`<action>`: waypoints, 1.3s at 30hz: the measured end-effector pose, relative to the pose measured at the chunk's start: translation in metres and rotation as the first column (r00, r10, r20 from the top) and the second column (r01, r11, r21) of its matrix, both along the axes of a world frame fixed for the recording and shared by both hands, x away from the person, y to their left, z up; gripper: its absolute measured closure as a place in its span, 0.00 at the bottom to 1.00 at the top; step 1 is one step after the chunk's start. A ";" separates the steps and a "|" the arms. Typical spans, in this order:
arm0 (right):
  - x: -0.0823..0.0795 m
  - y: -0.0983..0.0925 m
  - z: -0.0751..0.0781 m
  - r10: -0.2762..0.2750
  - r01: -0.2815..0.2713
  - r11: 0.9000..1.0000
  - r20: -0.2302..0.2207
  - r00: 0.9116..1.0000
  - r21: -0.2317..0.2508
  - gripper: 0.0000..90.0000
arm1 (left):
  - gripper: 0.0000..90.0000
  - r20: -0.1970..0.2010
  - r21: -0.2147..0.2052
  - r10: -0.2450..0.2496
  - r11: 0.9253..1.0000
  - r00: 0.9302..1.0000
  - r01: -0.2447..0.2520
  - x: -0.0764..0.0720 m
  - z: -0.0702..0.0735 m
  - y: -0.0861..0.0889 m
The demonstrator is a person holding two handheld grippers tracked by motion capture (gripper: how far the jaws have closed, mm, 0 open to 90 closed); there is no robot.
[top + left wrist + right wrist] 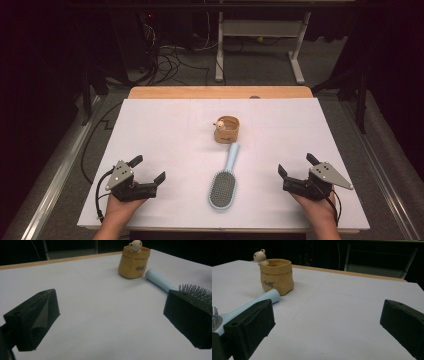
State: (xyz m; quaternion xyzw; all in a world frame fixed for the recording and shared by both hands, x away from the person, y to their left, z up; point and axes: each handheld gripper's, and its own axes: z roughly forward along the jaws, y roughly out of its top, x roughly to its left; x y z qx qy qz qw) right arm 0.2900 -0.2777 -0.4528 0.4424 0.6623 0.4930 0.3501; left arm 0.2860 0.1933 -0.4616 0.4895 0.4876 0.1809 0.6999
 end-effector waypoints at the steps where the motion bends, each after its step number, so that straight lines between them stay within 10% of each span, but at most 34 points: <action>1: 0.000 0.000 0.000 -0.001 0.001 1.000 -0.001 1.000 0.000 0.00 | 0.01 -0.001 -0.001 0.000 1.000 1.000 0.000 0.000 0.000 0.000; 39: -0.002 0.005 0.000 0.013 -0.014 0.999 -0.017 1.000 -0.034 0.00 | 0.00 0.077 -0.034 0.049 0.998 0.996 -0.046 0.002 0.005 0.005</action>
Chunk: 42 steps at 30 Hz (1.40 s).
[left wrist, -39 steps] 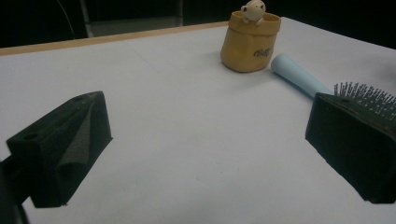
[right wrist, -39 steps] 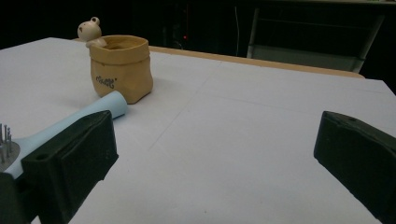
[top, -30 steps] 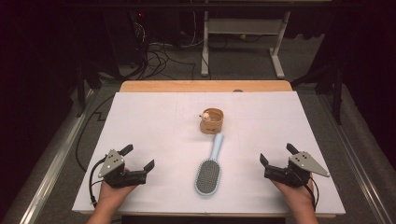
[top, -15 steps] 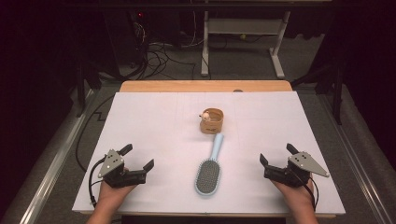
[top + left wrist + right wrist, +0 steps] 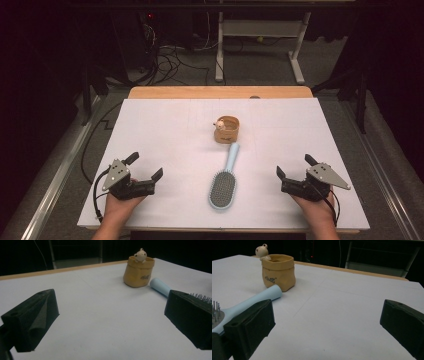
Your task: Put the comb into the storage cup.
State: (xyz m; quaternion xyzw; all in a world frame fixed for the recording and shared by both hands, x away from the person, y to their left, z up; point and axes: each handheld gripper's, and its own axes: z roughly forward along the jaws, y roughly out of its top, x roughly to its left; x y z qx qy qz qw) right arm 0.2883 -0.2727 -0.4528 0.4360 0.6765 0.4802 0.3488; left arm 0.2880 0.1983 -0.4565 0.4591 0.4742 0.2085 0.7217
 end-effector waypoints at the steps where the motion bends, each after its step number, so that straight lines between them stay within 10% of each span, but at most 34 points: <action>1: 0.000 0.000 0.000 0.000 0.000 1.000 0.000 1.000 0.000 0.00 | 0.00 0.009 -0.002 0.013 1.000 1.000 -0.013 0.000 0.000 0.001; 11: 0.001 0.009 -0.001 0.032 -0.032 0.999 -0.021 0.999 -0.014 0.02 | 0.00 -0.029 0.016 -0.031 0.999 0.999 0.031 0.000 -0.003 0.000; 23: -0.004 0.041 0.003 0.173 -0.173 0.985 -0.060 0.983 0.005 0.47 | 0.00 -0.010 0.031 -0.028 0.999 1.000 0.029 -0.001 -0.006 -0.001; 34: -0.013 0.102 0.009 0.374 -0.374 0.927 -0.087 0.923 0.013 0.86 | 0.00 -0.017 0.020 -0.052 0.998 0.999 0.052 -0.002 -0.006 -0.003; 38: -0.016 0.127 0.010 0.443 -0.445 0.895 -0.112 0.889 0.009 0.99 | 0.00 -0.026 0.016 -0.059 0.998 0.998 0.060 -0.002 -0.006 -0.003; 42: -0.025 0.152 0.010 0.470 -0.477 0.878 -0.133 0.872 -0.024 1.00 | 0.00 -0.014 0.018 -0.070 0.997 0.997 0.070 -0.003 -0.005 -0.003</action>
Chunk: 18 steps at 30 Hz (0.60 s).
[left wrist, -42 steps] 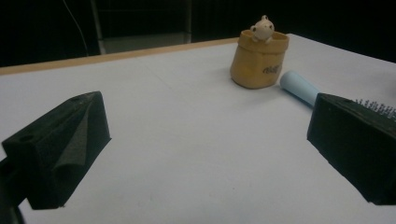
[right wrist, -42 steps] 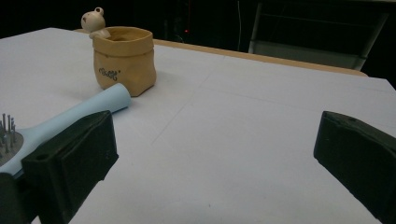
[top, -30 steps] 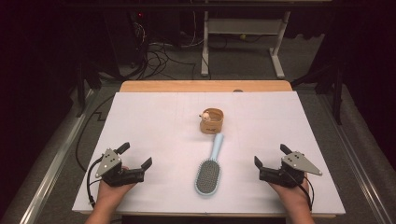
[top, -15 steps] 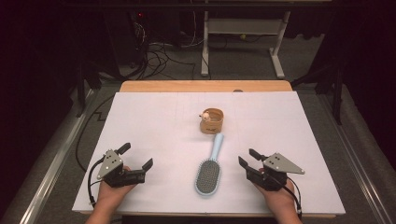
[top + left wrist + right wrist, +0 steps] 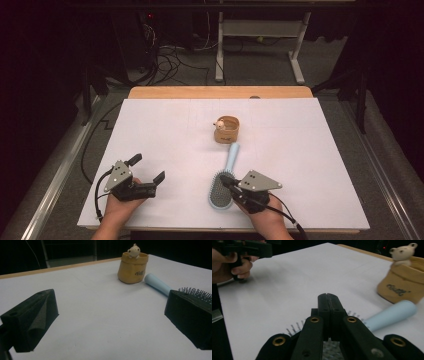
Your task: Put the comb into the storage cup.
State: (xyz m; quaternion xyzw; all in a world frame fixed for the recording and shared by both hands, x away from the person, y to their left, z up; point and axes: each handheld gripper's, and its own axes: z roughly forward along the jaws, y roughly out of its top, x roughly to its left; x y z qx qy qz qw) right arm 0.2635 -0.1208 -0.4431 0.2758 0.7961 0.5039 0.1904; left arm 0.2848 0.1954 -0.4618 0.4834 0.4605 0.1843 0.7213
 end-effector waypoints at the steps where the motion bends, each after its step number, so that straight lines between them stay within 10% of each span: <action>1: -0.002 0.004 0.000 0.008 -0.008 1.000 -0.006 1.000 -0.002 1.00 | 0.00 0.003 -0.002 0.000 1.000 1.000 0.000 0.000 0.000 0.000; 18: -0.022 0.044 -0.018 0.067 -0.080 0.987 -0.089 0.994 -0.142 1.00 | 0.00 0.011 0.004 -0.024 1.000 1.000 0.024 -0.002 0.001 0.000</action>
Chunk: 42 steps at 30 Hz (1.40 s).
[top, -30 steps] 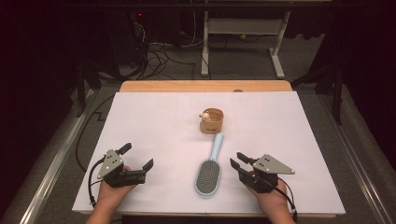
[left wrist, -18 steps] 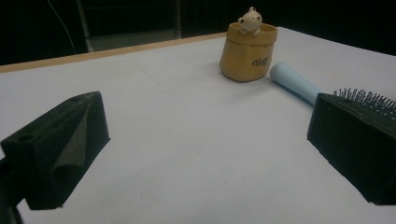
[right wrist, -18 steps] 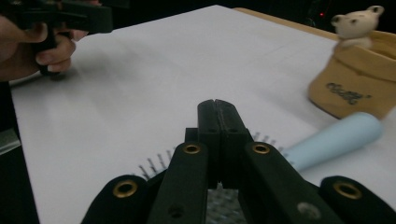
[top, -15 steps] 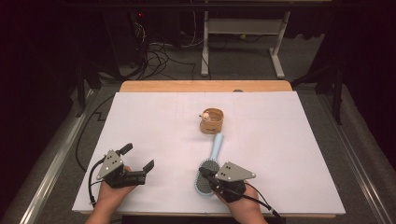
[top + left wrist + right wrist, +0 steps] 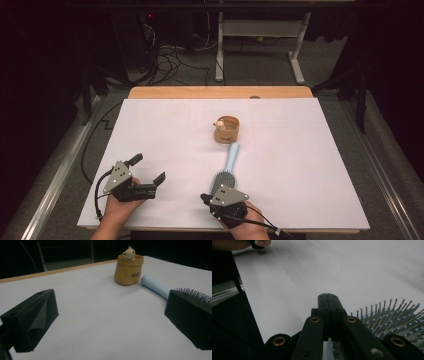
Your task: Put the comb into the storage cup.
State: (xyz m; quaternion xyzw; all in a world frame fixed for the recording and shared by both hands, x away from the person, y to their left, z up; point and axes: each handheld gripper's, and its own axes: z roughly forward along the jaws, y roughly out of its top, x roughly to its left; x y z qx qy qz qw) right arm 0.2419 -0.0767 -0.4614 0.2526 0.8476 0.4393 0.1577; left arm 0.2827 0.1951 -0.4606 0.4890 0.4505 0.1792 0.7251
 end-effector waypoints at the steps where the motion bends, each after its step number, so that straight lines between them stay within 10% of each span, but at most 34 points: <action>1: 0.000 0.000 0.000 0.001 -0.001 1.000 -0.002 1.000 -0.002 1.00 | 0.00 -0.003 -0.001 0.000 1.000 1.000 0.000 0.000 0.000 0.000; 42: -0.015 -0.070 0.008 -0.123 0.127 0.989 0.046 0.991 -0.080 1.00 | 0.00 0.001 -0.013 -0.038 0.999 0.999 0.038 -0.004 0.001 -0.002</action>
